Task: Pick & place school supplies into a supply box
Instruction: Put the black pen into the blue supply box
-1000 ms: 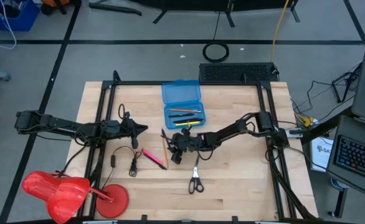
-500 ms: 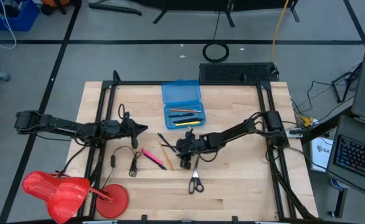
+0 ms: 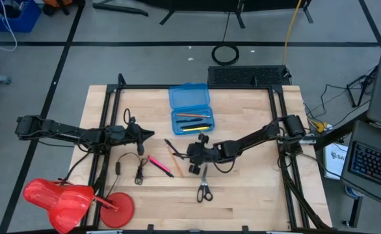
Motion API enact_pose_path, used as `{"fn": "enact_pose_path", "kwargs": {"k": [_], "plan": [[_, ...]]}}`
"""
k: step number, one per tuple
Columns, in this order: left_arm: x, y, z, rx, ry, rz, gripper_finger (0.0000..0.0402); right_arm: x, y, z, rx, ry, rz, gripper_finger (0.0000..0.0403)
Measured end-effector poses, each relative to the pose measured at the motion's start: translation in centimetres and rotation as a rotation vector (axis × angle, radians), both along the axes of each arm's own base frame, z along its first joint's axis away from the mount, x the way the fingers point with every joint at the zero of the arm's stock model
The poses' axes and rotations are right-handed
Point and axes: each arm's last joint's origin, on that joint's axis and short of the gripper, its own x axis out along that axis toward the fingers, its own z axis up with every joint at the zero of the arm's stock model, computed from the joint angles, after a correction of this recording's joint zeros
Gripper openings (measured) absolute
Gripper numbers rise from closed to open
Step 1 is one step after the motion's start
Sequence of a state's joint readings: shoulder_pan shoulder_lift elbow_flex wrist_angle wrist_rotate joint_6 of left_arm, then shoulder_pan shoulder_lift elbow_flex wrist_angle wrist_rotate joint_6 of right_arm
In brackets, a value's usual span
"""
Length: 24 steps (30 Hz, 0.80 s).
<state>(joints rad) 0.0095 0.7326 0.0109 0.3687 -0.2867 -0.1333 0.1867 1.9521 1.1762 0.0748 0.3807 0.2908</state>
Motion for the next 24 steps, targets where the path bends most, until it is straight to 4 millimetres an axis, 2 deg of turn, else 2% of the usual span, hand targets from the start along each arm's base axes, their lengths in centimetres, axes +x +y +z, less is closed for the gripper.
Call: {"fn": "enact_pose_path", "kwargs": {"k": [8,17,24], "plan": [[0.0,0.0,0.0,-0.002,-0.001,0.001,0.0031,1.6,0.3,-1.5,0.02,-0.139,0.017,0.0128],[0.0,0.0,0.0,-0.001,0.0,0.001,0.0031,2.8,0.2,-4.7,-0.036,-0.249,-0.062,0.0128],[0.0,0.0,0.0,-0.001,0.001,0.0,0.0031,2.7,1.1,-4.8,-0.136,-0.268,-0.106,0.0128]]}}
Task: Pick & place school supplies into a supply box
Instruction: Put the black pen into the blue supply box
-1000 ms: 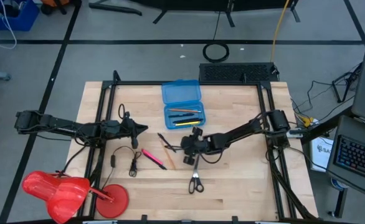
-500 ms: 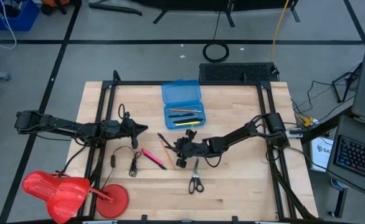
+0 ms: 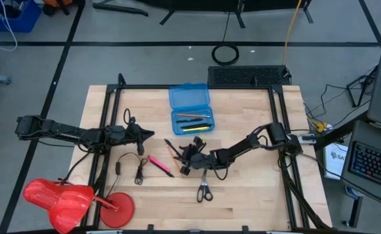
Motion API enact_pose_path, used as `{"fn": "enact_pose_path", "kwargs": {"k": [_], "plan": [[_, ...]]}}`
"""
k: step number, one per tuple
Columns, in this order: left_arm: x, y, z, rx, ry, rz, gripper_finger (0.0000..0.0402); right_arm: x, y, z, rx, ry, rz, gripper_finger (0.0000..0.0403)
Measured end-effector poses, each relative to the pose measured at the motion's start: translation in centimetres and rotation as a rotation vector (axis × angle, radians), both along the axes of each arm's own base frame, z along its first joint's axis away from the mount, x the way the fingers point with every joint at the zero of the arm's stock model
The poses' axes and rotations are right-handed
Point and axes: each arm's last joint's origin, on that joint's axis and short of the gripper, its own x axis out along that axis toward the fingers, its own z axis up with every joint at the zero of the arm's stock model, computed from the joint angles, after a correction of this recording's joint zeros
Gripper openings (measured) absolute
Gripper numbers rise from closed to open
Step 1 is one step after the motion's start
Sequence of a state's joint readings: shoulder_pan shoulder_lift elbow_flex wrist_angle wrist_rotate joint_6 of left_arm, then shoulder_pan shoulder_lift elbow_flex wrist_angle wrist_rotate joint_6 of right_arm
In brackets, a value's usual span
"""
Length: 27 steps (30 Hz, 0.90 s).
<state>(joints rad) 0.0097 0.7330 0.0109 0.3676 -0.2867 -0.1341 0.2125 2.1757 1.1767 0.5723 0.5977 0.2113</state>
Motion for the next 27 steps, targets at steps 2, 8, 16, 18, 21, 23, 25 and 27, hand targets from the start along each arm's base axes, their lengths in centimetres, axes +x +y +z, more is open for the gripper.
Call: {"fn": "enact_pose_path", "kwargs": {"k": [2,8,16,18,21,23,25,27], "plan": [[0.0,0.0,0.0,0.0,0.0,0.0,0.0031,0.0,0.0,0.1,0.004,-0.011,0.001,0.0128],[0.0,0.0,0.0,0.0,0.0,0.0,0.0031,0.3,-0.1,-0.6,0.03,-0.029,0.018,0.0128],[0.0,0.0,0.0,0.0,0.0,0.0,0.0031,0.6,-0.5,-2.5,0.061,-0.048,0.038,0.0128],[0.0,0.0,0.0,0.0,0.0,0.0,0.0031,0.6,-0.8,-2.8,0.081,-0.049,0.019,0.0128],[0.0,0.0,0.0,0.002,0.001,-0.001,0.0031,0.6,-1.3,-2.9,0.1,-0.043,0.009,0.0128],[0.0,0.0,0.0,0.002,0.001,-0.001,0.0031,0.6,-1.6,-3.1,0.11,-0.02,-0.007,0.0128],[0.0,0.0,0.0,0.002,0.001,-0.001,0.0031,0.5,-1.8,-3.2,0.127,-0.008,-0.013,0.0128],[0.0,0.0,0.0,0.001,0.001,-0.001,0.0031,0.6,-2.0,-3.3,0.153,-0.005,0.001,0.0125]]}}
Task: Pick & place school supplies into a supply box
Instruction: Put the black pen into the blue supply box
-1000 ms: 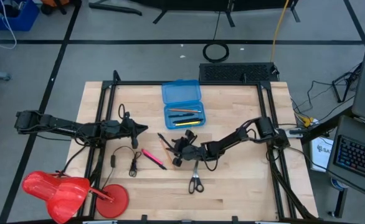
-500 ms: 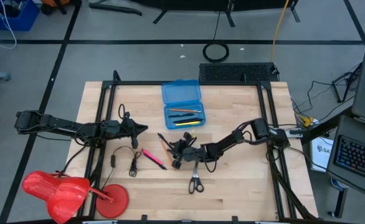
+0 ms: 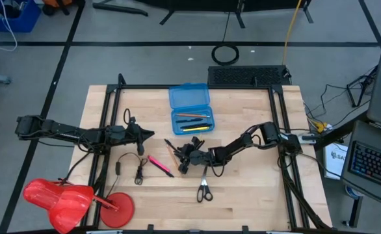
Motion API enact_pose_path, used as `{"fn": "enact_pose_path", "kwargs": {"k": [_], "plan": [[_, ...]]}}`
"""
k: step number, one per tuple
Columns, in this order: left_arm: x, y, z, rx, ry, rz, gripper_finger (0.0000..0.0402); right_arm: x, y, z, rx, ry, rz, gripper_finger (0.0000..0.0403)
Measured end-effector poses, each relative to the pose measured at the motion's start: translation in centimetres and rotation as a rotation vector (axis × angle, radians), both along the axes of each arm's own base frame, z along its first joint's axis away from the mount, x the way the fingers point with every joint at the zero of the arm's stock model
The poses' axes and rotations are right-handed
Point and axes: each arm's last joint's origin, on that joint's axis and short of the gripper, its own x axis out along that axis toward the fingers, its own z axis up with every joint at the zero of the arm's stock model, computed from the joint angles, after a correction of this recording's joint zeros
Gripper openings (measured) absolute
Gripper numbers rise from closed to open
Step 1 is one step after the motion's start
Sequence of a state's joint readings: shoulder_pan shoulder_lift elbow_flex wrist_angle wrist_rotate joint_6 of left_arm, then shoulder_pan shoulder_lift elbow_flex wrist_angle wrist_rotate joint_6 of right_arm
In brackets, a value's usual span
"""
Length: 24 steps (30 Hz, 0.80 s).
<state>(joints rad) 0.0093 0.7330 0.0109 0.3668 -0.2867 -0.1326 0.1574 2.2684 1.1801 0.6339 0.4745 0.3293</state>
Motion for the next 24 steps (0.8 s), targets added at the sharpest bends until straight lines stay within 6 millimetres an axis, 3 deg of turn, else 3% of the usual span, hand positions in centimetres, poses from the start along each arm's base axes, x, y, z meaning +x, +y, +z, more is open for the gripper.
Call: {"fn": "enact_pose_path", "kwargs": {"k": [4,10,24], "plan": [[0.0,0.0,0.0,0.0,0.0,0.0,0.0031,0.03,-0.18,-0.04,0.012,0.005,0.017,0.0099],[0.0,0.0,0.0,0.0,0.0,0.0,0.0031,0.09,-0.47,-0.12,0.037,0.019,0.062,0.0022],[0.0,0.0,-0.01,0.001,0.002,0.0,0.0031,0.23,-0.35,0.13,0.0,0.012,0.14,0.0022]]}}
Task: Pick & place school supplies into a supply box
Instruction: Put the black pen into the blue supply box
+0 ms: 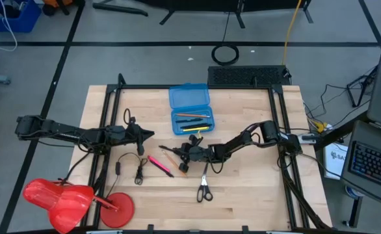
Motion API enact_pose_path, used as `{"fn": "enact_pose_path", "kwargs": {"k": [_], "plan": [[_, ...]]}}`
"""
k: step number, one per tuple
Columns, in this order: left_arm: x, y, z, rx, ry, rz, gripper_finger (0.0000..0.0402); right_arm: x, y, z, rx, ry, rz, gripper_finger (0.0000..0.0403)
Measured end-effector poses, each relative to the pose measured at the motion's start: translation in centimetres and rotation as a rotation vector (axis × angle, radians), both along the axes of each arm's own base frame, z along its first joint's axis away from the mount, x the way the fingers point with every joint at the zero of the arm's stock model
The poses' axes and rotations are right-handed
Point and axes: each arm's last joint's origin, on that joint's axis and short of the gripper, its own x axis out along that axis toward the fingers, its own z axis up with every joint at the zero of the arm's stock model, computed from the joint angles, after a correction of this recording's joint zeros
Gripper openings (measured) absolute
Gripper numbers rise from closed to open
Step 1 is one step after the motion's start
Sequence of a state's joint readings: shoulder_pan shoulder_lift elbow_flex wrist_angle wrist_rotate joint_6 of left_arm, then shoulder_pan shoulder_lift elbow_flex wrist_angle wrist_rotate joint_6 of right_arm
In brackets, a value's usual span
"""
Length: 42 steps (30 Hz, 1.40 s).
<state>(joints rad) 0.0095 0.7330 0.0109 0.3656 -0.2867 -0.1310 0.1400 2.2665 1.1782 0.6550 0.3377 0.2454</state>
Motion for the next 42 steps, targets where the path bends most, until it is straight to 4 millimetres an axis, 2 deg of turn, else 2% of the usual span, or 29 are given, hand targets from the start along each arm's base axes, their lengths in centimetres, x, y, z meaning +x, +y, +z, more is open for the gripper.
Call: {"fn": "enact_pose_path", "kwargs": {"k": [19,26,36,42], "plan": [[0.0,0.0,0.0,0.005,0.006,-0.002,0.0031,-0.1,1.1,2.0,-0.11,-0.007,0.062,0.0021],[0.0,0.0,0.0,0.005,0.005,-0.002,0.0031,-0.3,0.9,3.7,-0.201,0.008,0.039,0.0021],[0.0,0.0,0.0,0.004,0.001,-0.001,0.0031,-1.2,-0.3,7.6,-0.378,0.09,-0.044,0.0021],[0.0,0.0,0.0,0.003,-0.001,0.0,0.0031,-1.5,-2.4,7.6,-0.407,0.177,-0.093,0.0021]]}}
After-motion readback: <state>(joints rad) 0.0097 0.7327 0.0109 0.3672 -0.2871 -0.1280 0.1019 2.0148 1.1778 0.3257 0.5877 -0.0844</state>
